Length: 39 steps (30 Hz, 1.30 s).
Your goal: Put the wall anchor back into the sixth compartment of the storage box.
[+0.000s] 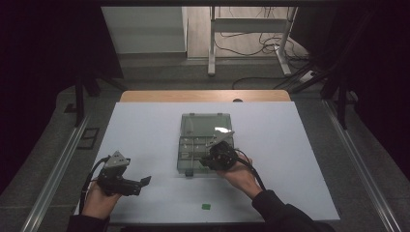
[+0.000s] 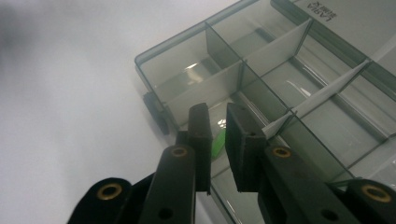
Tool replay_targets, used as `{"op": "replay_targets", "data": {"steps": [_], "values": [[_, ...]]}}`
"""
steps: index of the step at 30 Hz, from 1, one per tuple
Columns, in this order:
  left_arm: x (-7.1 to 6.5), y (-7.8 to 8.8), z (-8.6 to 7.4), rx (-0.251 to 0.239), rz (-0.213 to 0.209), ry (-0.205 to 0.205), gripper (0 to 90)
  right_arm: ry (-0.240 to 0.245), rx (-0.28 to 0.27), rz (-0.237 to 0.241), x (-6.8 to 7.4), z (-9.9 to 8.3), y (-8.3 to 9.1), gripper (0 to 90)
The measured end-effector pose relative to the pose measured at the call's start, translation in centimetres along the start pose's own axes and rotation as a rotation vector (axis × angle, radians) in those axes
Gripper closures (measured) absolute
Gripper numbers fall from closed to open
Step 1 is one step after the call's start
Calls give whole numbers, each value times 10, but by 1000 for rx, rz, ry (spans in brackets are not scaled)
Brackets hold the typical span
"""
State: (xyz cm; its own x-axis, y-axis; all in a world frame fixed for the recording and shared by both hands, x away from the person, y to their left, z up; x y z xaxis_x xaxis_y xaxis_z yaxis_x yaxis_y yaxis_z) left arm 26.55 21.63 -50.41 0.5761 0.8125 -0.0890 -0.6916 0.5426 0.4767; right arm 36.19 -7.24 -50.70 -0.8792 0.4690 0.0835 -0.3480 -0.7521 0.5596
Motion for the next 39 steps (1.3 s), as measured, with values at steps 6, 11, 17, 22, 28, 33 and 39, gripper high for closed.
{"op": "replay_targets", "data": {"steps": [6, 11, 17, 22, 28, 33, 39], "values": [[0, 0, 0, 0, 1, 1, 0, 15, 0, 5, 4, 1, 5, 715], [0, 0, 0, -2, 1, 0, 0, 20, -12, 4, 7, 2, 11, 647], [0, 0, 0, -1, 1, -2, 0, 25, -21, 9, 11, 2, 19, 550], [0, 1, 0, 0, 1, -3, 0, 19, -27, 10, 14, 1, 26, 437], [0, 1, 0, -1, 1, -1, 0, 65, -25, -7, 17, -3, 31, 269], [0, 1, 0, -1, 1, -2, 0, 69, -19, -8, 21, -5, 34, 215], [0, 1, 0, -4, 0, 2, 0, 79, -28, -3, 29, -6, 34, 102]]}}
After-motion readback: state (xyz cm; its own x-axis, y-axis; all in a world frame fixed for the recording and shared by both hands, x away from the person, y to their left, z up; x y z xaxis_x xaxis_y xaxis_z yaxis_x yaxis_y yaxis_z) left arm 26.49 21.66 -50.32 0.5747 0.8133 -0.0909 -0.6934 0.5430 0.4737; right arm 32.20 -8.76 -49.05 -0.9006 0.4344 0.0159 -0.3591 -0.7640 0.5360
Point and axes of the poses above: each handheld gripper's, and its own axes: y roughly backward along the jaws, z roughly out of its top, x roughly to its left, the point moved 4 cm from there along -y, roughly forward along the jaws, and after that the axes turned 15 degrees about -x, right-handed, at the moved point
